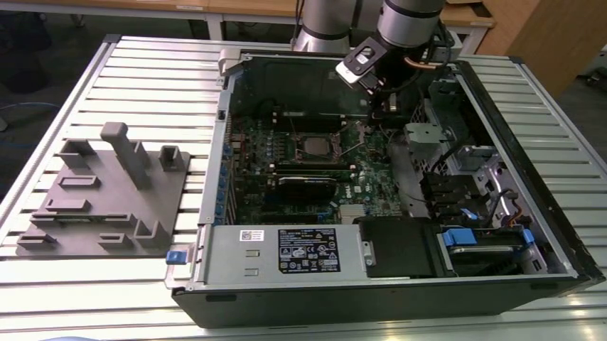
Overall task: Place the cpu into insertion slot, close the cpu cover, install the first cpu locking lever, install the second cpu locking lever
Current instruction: 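Close the cpu cover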
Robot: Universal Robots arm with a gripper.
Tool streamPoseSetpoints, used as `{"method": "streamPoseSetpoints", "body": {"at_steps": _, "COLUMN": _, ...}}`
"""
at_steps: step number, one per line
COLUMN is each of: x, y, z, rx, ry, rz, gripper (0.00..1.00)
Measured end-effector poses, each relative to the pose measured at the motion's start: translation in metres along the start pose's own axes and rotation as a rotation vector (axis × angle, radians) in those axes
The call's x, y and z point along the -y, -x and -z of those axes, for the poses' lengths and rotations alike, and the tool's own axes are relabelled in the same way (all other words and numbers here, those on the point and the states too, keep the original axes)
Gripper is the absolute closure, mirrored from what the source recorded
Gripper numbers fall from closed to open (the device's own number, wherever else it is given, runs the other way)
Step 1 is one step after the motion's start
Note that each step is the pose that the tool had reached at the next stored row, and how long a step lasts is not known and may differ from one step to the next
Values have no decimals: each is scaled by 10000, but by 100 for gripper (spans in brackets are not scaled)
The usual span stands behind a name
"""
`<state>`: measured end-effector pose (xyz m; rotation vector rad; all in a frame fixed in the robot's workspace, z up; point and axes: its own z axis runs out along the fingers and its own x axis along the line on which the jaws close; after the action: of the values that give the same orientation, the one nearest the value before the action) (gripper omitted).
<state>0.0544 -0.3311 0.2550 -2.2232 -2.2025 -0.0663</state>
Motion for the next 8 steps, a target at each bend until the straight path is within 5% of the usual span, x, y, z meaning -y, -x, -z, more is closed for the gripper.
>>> {"method": "streamPoseSetpoints", "body": {"at_steps": 8, "x": -8, "y": -8, "z": -7, "rx": -1, "ry": 0, "rz": -1, "gripper": 89}}
